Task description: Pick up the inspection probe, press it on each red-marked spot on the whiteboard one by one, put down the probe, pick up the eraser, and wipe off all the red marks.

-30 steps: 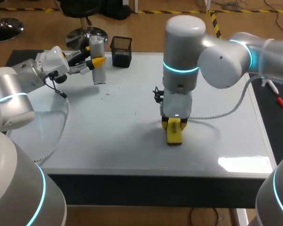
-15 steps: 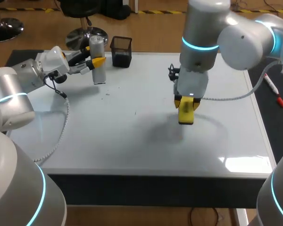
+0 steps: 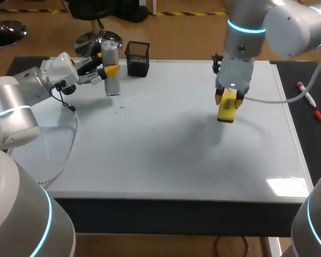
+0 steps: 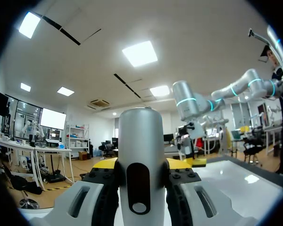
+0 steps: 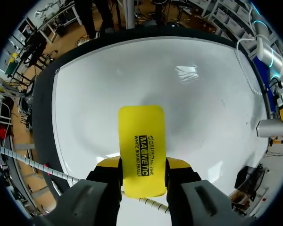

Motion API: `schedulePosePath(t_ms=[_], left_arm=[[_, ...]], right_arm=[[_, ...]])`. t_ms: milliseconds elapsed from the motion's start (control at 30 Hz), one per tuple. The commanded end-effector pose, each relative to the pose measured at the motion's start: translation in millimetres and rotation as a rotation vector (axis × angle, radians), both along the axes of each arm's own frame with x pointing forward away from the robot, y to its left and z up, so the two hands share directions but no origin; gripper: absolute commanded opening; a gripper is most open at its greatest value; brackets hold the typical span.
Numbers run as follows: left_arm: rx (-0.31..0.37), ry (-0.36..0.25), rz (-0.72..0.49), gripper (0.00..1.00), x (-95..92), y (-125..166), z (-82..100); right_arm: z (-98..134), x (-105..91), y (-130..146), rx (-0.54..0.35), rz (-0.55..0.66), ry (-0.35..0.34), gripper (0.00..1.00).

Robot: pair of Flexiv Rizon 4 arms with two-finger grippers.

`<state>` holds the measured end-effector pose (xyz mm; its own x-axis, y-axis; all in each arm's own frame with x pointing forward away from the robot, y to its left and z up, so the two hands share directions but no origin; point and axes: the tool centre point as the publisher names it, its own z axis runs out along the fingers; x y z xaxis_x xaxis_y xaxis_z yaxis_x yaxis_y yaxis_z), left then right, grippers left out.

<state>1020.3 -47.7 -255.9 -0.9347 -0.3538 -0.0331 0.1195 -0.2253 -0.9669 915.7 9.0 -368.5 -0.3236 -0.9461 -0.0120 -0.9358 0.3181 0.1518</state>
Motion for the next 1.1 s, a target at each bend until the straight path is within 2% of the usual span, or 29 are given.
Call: schedulePosePath(t_ms=[33,300,667,1100], left_arm=[[-0.002,-0.002,0.001,0.0,-0.1,0,0.4],[-0.002,-0.002,0.001,0.0,-0.1,0,0.4],[-0.002,-0.002,0.001,0.0,-0.1,0,0.4],[-0.002,-0.002,0.001,0.0,-0.1,0,0.4]], right_arm=[[11,18.6,-10,0.009,-0.025,0.022,0.0],[23,54.3,-22,-0.001,-0.045,0.012,0.0],[16,90.6,-14,0.0,-0.011,-0.007,0.0],[16,90.6,-14,0.0,-0.011,-0.007,0.0]])
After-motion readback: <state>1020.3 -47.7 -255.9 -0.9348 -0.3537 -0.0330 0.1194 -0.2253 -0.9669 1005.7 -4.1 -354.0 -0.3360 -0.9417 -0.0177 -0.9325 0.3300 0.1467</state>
